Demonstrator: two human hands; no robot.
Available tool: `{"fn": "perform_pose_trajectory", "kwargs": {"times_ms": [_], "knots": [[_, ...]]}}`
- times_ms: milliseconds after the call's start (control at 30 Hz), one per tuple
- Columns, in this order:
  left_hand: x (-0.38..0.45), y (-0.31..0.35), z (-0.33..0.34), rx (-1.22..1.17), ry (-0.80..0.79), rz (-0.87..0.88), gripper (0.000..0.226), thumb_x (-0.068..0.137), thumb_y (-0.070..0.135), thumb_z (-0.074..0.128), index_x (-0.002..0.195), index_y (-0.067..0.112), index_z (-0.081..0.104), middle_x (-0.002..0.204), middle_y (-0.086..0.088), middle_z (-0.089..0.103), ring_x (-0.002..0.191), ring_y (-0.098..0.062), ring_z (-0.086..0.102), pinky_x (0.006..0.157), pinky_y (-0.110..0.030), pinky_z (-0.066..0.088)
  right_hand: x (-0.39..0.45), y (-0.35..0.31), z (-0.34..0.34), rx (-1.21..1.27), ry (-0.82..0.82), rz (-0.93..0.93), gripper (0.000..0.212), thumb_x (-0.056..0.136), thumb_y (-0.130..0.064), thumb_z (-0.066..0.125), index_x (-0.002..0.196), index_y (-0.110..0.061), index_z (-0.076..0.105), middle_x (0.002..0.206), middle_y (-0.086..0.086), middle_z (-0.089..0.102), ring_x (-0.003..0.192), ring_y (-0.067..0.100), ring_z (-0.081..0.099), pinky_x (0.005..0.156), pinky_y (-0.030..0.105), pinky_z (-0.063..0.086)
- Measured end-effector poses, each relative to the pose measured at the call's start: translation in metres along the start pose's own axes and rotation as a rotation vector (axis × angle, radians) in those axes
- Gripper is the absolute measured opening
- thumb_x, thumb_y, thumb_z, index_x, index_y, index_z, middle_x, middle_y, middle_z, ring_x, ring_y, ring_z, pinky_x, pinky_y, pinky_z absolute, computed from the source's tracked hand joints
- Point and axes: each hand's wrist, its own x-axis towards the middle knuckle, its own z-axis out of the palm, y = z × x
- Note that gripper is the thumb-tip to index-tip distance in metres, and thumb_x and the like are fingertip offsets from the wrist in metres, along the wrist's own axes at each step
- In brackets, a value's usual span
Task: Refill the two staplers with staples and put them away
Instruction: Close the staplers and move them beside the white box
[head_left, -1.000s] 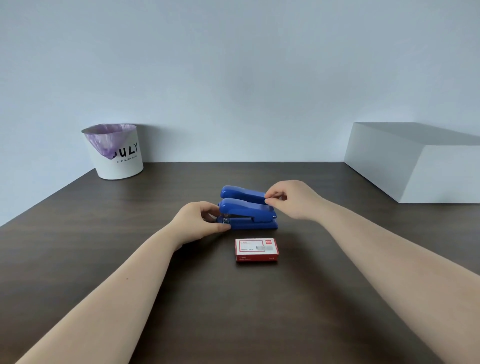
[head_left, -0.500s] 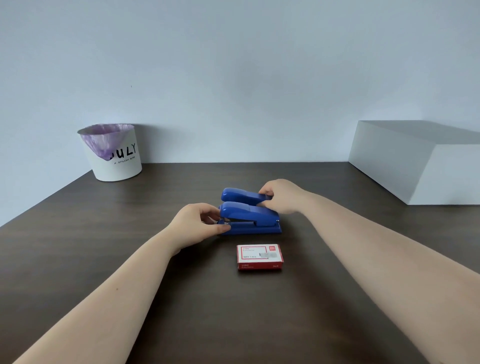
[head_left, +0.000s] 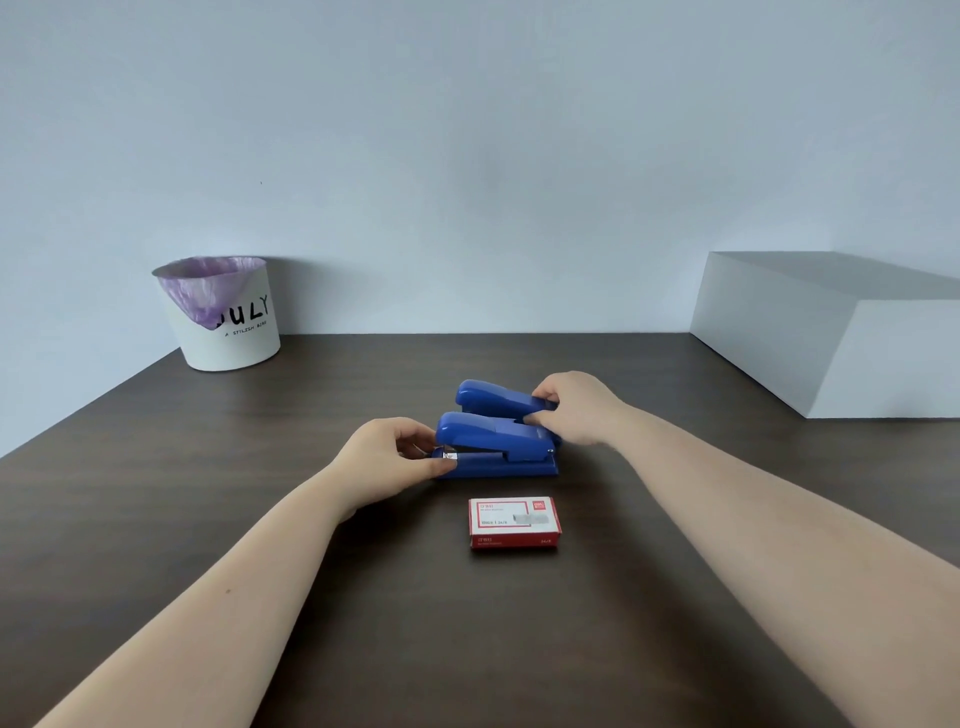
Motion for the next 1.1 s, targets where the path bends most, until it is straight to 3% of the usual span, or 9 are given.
{"fn": "perform_pose_trajectory", "kwargs": {"times_ms": [300,667,800,1000,1100], "knots": [[0.002,0.003,0.0,0.009,0.006,-0.002,0.034,0.072,0.036,0.077,0.103,0.025,0.069,0.093,0.005,0.069,0.092,-0.011,0.062,0.068,-0.017,0.043,-0.003,0.013,-0.006,0.033,0.035,0.039,0.032,0.087,-0.03,0.062,0.112,-0.01,0.066,0.108,0.01,0.069,0.096,0.025,0.061,0.083,0.032,0.046],[0.005,0.001,0.001,0.073,-0.003,0.013,0.028,0.069,0.037,0.079,0.093,0.034,0.065,0.091,0.006,0.067,0.088,-0.007,0.06,0.066,-0.013,0.041,-0.005,0.034,-0.004,0.062,0.127,0.102,0.03,0.086,-0.034,0.063,0.1,-0.008,0.066,0.096,0.009,0.067,0.083,0.023,0.056,0.069,0.029,0.039],[0.012,0.001,0.004,0.106,0.005,0.03,0.027,0.073,0.034,0.075,0.098,0.032,0.066,0.092,0.003,0.068,0.086,-0.01,0.062,0.067,-0.011,0.04,-0.004,0.05,-0.006,0.075,0.172,0.157,0.028,0.085,-0.035,0.063,0.094,-0.008,0.065,0.087,0.007,0.063,0.078,0.024,0.054,0.065,0.028,0.036],[0.034,0.008,0.017,0.102,0.072,0.036,0.03,0.08,0.028,0.07,0.109,0.022,0.067,0.082,0.007,0.065,0.077,-0.009,0.059,0.068,-0.017,0.041,0.001,0.07,-0.009,0.087,0.217,0.205,0.03,0.086,-0.035,0.063,0.101,-0.009,0.065,0.099,0.008,0.066,0.084,0.023,0.054,0.071,0.029,0.038],[0.044,0.015,0.028,0.105,0.129,0.015,0.033,0.082,0.029,0.067,0.113,0.018,0.065,0.092,0.003,0.067,0.085,-0.012,0.059,0.08,-0.023,0.042,0.003,0.076,-0.009,0.087,0.226,0.204,0.03,0.086,-0.035,0.063,0.102,-0.009,0.065,0.102,0.008,0.067,0.085,0.023,0.054,0.072,0.029,0.039]]}}
